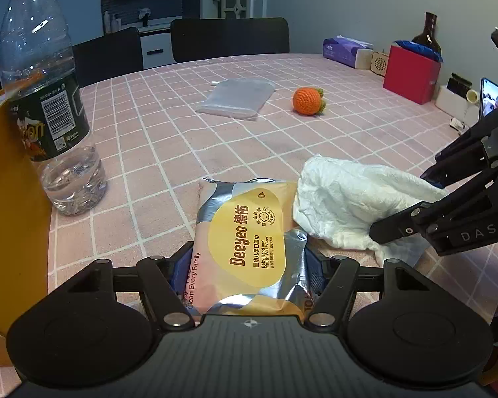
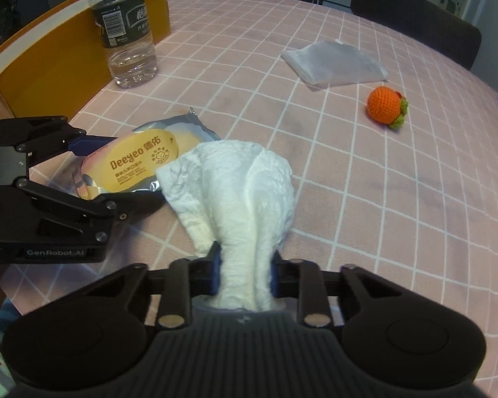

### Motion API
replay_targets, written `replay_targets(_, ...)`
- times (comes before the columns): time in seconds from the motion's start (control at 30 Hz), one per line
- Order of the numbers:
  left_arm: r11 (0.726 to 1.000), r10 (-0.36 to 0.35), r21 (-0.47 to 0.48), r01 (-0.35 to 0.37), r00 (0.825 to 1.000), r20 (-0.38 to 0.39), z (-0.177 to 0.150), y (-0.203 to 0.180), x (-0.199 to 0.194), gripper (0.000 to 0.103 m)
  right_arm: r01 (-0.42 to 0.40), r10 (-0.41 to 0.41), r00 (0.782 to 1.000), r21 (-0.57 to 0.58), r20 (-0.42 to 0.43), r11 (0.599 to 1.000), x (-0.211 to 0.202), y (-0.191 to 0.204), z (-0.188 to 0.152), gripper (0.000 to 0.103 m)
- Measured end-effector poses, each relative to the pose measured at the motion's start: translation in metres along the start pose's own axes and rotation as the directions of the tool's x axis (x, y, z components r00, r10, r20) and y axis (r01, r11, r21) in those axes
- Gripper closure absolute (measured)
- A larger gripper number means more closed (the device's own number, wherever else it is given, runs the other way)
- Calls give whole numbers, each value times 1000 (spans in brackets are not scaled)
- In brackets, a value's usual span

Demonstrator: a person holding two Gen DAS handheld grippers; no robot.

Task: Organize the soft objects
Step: 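Lift the wipes packet and white tissue and carry them over the orange box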

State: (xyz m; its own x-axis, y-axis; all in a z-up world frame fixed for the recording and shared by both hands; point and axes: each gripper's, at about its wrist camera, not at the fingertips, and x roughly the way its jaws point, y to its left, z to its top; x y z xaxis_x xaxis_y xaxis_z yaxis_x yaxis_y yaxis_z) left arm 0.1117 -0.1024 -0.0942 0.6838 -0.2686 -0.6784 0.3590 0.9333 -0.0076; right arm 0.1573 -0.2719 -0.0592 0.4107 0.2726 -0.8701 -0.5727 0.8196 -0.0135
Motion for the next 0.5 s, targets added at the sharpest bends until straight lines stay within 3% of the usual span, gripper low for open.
replay_targets(0.5,992,-20,-126,30,997,78,2,8,-23,36,-4,1,999,55,53,998,-17,-9,4,82)
